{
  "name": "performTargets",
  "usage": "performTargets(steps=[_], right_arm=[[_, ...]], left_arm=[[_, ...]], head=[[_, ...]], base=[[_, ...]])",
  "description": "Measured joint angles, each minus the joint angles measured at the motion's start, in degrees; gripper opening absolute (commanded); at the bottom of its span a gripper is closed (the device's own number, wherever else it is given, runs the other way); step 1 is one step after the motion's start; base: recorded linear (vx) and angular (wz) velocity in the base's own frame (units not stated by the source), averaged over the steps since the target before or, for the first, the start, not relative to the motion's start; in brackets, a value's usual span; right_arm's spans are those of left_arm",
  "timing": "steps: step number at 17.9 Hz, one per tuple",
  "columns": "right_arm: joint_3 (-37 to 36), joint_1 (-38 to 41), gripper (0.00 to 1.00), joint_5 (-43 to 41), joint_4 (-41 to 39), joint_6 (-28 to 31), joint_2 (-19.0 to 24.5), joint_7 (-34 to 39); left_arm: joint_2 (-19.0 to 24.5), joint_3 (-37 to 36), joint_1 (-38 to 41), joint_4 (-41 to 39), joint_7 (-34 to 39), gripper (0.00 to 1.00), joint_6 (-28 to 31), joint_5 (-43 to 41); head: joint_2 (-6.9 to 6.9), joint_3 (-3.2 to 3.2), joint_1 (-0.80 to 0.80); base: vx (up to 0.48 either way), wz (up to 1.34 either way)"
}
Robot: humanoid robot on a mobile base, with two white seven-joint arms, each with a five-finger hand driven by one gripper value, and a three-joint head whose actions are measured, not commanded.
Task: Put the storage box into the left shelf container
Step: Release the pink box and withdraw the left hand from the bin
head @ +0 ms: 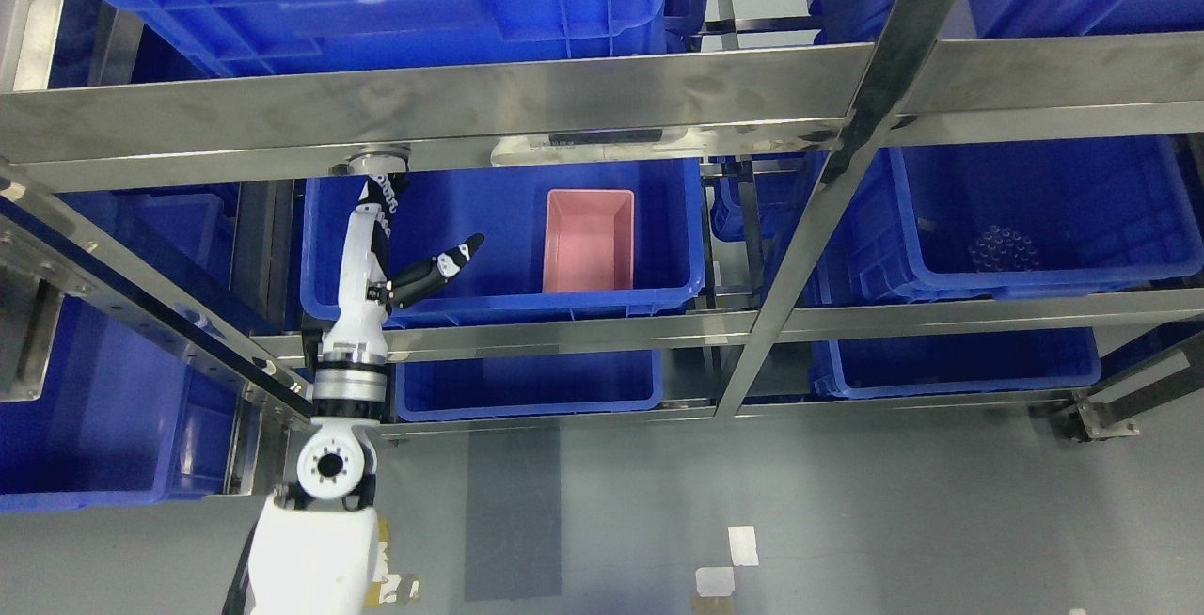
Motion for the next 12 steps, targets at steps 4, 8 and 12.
performTargets(steps=[4,8,12], right_arm=[[0.0,0.0,1.0,0.0,0.0,-0.09,0.0,-0.18],[0.0,0.0,1.0,0.0,0.0,-0.13,0.0,-0.25],[0.0,0.0,1.0,0.0,0.0,-0.15,0.0,-0.33]], left_arm=[[0.0,-0.95,3.8,-5.27,1.16,0.99,-0.81,2.29],[0.0,-1.15,6.18,-9.23,1.52,1.0,0.82,4.28],[0.0,-1.19,8.33,-11.88,1.58,0.99,3.16,5.16]], head=[[0.0,0.0,0.0],[0.0,0.0,0.0],[0.0,0.0,0.0]], base=[[0.0,0.0],[0.0,0.0],[0.0,0.0]])
